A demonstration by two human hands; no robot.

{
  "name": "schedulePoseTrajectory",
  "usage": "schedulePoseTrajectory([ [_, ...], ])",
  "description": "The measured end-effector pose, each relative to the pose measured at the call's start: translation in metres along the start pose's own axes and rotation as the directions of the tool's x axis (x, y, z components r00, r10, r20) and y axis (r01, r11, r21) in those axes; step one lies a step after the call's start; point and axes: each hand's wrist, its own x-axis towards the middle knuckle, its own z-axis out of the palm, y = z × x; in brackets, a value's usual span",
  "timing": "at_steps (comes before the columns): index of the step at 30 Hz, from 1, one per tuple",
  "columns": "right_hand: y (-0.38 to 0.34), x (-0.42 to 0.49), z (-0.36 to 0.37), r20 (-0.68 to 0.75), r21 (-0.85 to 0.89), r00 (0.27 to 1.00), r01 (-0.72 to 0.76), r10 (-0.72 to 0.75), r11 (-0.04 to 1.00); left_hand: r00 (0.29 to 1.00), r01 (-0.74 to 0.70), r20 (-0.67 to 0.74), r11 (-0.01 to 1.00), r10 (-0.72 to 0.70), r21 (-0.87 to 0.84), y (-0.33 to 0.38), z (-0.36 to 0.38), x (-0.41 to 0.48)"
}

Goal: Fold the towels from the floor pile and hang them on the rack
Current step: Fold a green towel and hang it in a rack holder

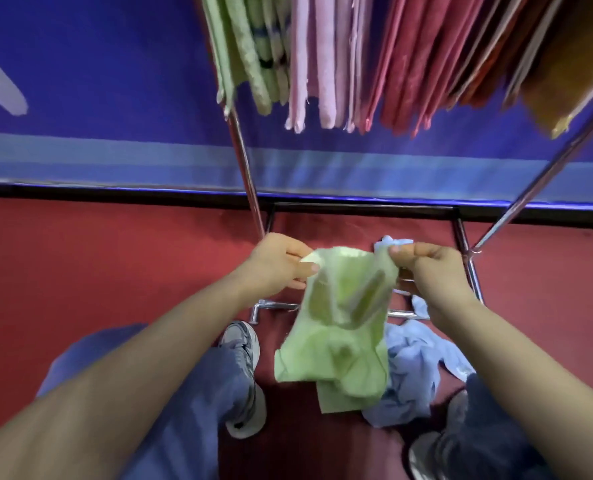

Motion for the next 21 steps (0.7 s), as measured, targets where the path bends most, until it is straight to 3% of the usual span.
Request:
schedulePoseTrajectory([
  [4, -0.011, -0.004, 0.021, 0.173, -0.007, 0.984, 0.051, -0.049, 0.999, 0.997, -0.064, 0.025, 0.992, 0.067, -0.112, 0.019, 0.004, -0.003],
  [9, -0.020, -0.013, 0.031, 0.213, -0.043, 0.976, 0.053, -0.042, 0.998, 0.998, -0.063, -0.041, 0.979, 0.056, -0.192, 0.028, 0.009, -0.007],
  [14, -0.018, -0.017, 0.030, 0.189, -0.186, 0.967, 0.206, -0.171, 0.961, 0.989, -0.084, -0.130, 0.989, 0.068, -0.122, 0.027, 0.011, -0.005],
  [21, -0.021, -0.027, 0.025, 0.260, -0.175, 0.953, 0.205, -0.156, 0.963, 0.969, -0.237, -0.068, 0.971, 0.238, 0.031, 0.029, 0.021, -0.009],
])
